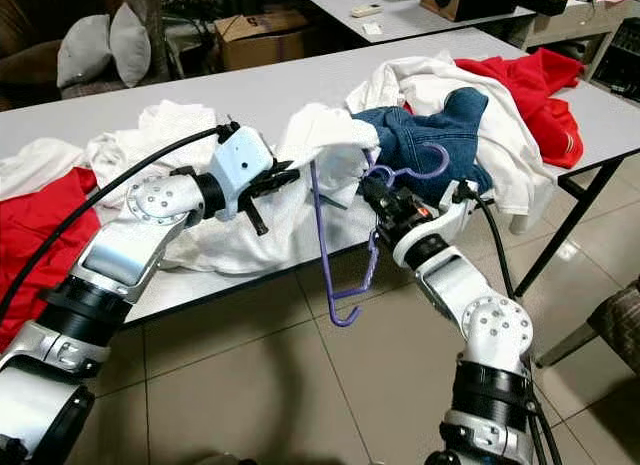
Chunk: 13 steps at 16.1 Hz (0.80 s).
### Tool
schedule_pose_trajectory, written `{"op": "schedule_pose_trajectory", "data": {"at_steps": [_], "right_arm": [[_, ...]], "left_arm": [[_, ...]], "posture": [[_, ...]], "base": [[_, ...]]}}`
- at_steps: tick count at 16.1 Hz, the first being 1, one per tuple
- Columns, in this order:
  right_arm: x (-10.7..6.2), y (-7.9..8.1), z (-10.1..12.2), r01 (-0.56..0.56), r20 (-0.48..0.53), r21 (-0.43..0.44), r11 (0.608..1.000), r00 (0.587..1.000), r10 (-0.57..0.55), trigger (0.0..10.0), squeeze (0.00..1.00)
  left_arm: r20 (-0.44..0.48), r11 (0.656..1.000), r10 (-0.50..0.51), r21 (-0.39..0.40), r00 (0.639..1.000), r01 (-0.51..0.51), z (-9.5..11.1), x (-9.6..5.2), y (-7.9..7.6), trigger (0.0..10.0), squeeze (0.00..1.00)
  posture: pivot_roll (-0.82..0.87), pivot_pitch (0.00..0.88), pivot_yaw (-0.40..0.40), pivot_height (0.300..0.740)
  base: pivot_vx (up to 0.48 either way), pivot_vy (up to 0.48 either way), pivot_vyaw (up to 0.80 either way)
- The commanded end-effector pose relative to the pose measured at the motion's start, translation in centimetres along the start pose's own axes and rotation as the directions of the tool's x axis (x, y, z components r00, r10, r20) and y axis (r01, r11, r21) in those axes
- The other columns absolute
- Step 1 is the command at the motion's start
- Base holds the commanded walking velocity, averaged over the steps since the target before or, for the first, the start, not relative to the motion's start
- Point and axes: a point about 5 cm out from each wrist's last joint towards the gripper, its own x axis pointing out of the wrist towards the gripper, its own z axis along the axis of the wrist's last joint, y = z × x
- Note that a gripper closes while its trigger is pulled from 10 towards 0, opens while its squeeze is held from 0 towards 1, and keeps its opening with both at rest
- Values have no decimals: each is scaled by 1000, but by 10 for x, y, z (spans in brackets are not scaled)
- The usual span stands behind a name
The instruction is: Hang hanger
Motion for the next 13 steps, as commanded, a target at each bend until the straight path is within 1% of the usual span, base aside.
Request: {"op": "schedule_pose_trajectory", "data": {"at_steps": [1, 2, 3, 4, 6, 7, 8, 9, 10, 11, 12, 13], "right_arm": [[0, 2, 10, -7, 41, 2, 1000, 999, 7, 10000, 0], [0, 0, 12, -9, 58, 20, 1000, 998, 8, 10000, 0], [0, 0, 13, -12, 66, 31, 999, 998, 10, 10000, 0], [2, -1, 16, -21, 77, 52, 998, 997, 17, 10000, 0], [4, -2, 17, -24, 75, 53, 998, 997, 20, 10000, 0], [6, -3, 17, -25, 69, 52, 998, 997, 21, 10000, 0], [6, -3, 17, -25, 69, 52, 998, 997, 21, 10000, 0], [8, -3, 18, -27, 67, 51, 998, 997, 24, 10000, 0], [10, -2, 19, -33, 68, 52, 998, 997, 29, 10000, 0], [11, -2, 20, -37, 70, 56, 998, 997, 33, 10000, 0], [12, -1, 21, -47, 74, 67, 997, 996, 42, 10000, 0], [13, -1, 21, -48, 72, 66, 997, 996, 44, 10000, 0]], "left_arm": [[-14, 1000, 1, -4, 1000, -1, -3, -2, 3, 10000, 0], [5, 998, -36, -47, 999, 36, -3, -4, -1, 10000, 82], [10, 997, -46, -63, 999, 47, -3, -5, -3, 10000, 1000], [7, 994, -72, -81, 997, 72, -5, -8, -6, 10000, 1000], [5, 992, -85, -91, 996, 85, -6, -10, -7, 10000, 1000], [20, 987, -91, -127, 996, 93, -7, -14, -6, 10000, 1000], [20, 987, -91, -127, 996, 93, -7, -14, -6, 10000, 1000], [32, 974, -118, -189, 992, 122, -8, -21, -7, 10000, 0], [19, 951, -145, -272, 989, 144, -12, -28, -11, 10000, 0], [-11, 933, -156, -329, 988, 144, -18, -31, -16, 10000, 0], [-90, 905, -125, -419, 988, 77, -33, -33, -22, 10000, 0], [-105, 890, -102, -454, 989, 44, -41, -32, -26, 10000, 8]], "posture": [[-110, 0, 53, 740], [-110, 0, 52, 740], [-110, 0, 52, 740], [-110, 0, 52, 740], [-109, 0, 50, 740], [-109, 0, 50, 740], [-109, 0, 50, 740], [-103, 0, 46, 740], [-101, 0, 45, 740], [-97, 0, 44, 740], [-96, 0, 43, 740], [-94, 0, 41, 740]], "base": [[0, 0, 0], [0, 0, 0], [0, 0, 0], [0, 0, 0], [0, 0, 0], [0, 0, 0], [0, 0, 0], [0, 0, 0], [0, 0, 0], [0, 0, 0], [0, 0, 0], [0, 0, 0]]}}
